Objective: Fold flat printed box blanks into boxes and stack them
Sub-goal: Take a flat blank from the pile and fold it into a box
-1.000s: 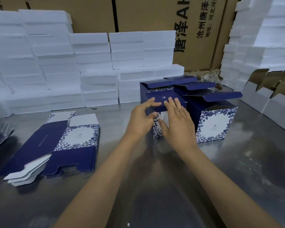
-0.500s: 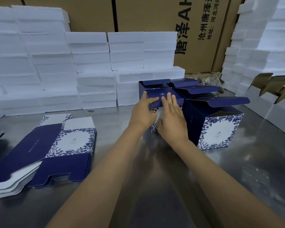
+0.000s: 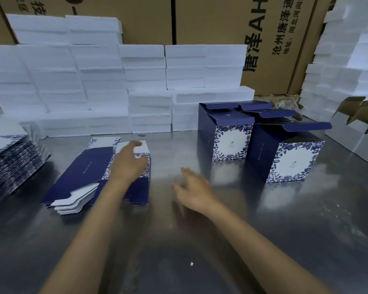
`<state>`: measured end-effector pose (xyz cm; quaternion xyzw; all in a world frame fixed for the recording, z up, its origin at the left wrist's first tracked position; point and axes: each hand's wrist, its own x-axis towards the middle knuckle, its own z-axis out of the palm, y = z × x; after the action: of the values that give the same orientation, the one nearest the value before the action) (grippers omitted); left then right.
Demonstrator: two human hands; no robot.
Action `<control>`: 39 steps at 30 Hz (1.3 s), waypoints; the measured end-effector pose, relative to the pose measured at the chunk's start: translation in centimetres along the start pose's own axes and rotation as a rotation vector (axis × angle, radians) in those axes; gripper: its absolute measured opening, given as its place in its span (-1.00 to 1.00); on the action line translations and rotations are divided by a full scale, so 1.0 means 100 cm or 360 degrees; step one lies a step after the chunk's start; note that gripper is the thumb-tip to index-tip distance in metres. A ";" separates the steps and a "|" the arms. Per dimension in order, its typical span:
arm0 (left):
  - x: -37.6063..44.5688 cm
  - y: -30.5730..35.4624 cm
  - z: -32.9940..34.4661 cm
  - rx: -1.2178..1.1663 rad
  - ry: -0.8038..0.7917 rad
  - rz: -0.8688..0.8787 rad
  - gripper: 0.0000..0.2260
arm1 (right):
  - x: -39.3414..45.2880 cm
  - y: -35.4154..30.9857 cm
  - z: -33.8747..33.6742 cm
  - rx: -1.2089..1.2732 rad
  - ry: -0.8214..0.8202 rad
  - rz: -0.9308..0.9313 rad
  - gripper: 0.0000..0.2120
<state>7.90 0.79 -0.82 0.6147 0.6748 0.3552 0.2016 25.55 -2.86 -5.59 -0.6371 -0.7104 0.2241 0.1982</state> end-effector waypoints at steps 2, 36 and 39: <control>0.001 -0.030 -0.020 0.0016 0.0105 -0.0121 -0.60 | 0.002 -0.013 0.014 0.0091 -0.0108 -0.0010 -0.46; -0.038 0.001 -0.019 -0.0829 0.0735 0.0409 -0.76 | 0.003 -0.039 -0.029 0.2097 -0.0242 0.0277 -0.44; -0.049 0.008 0.011 -0.0603 0.0519 0.0611 -0.74 | -0.002 -0.018 -0.034 0.2228 -0.0174 0.0306 -0.43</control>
<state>9.99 -3.71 -1.77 0.6173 0.4916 0.6001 0.1309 26.06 -3.02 -1.83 -0.4078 -0.3488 0.6763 0.5046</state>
